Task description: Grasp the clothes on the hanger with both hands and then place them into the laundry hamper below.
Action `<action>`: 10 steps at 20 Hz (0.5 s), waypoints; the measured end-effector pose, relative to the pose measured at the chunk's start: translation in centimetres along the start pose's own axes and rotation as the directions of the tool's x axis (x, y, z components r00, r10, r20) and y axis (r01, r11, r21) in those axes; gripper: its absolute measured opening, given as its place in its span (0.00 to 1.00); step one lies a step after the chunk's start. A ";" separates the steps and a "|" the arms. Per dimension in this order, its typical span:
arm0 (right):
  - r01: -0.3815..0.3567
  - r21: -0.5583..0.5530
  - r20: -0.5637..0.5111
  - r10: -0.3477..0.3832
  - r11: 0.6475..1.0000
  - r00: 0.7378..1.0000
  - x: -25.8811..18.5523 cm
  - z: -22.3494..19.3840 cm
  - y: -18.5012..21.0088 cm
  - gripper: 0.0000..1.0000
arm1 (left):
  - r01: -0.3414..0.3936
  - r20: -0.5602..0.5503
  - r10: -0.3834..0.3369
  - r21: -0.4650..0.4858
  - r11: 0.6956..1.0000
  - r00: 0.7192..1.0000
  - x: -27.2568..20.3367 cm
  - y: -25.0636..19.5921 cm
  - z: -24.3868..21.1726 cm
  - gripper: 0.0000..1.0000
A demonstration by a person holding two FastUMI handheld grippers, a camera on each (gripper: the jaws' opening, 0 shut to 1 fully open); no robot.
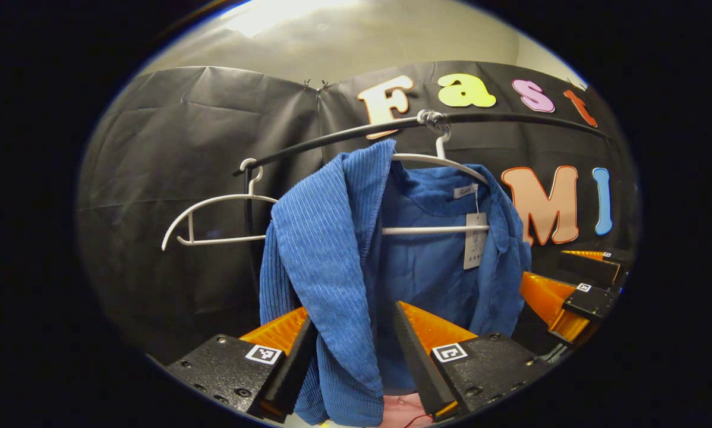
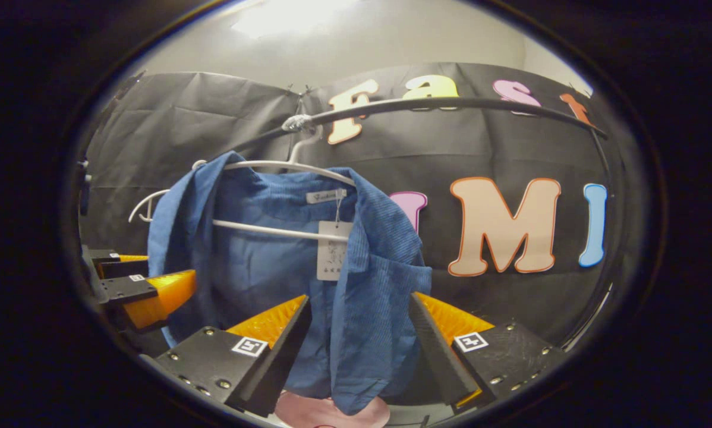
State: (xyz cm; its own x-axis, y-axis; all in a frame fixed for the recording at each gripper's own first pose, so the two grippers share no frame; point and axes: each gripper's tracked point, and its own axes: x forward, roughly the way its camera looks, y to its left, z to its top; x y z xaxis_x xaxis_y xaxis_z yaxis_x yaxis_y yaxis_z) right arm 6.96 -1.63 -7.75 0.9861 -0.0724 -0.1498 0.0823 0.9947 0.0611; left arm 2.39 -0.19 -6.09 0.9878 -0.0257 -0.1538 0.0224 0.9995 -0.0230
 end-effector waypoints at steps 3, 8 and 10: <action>0.011 0.008 -0.027 -0.010 1.000 1.000 2.4 -2.0 -0.1 0.98 | 0.013 -0.012 -0.013 0.018 1.000 1.000 1.0 0.0 -0.6 0.59; 0.037 -0.006 -0.070 -0.038 0.999 0.997 5.3 -5.0 -0.4 0.99 | -0.012 -0.036 0.014 0.051 0.999 0.999 2.1 1.2 -1.2 0.16; 0.061 -0.005 -0.075 -0.061 0.998 0.995 6.1 -5.7 -0.9 0.98 | -0.013 -0.047 0.016 0.055 0.998 0.999 2.4 1.3 -1.3 0.05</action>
State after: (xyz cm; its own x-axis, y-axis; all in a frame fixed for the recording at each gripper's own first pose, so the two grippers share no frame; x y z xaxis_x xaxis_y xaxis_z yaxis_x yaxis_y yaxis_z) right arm 12.04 -2.55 -14.37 0.9656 -0.1275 -0.2265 0.1416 0.9888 0.0472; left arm 4.59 1.00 -7.74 0.9796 -0.0106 -0.2006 0.0177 0.9993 0.0339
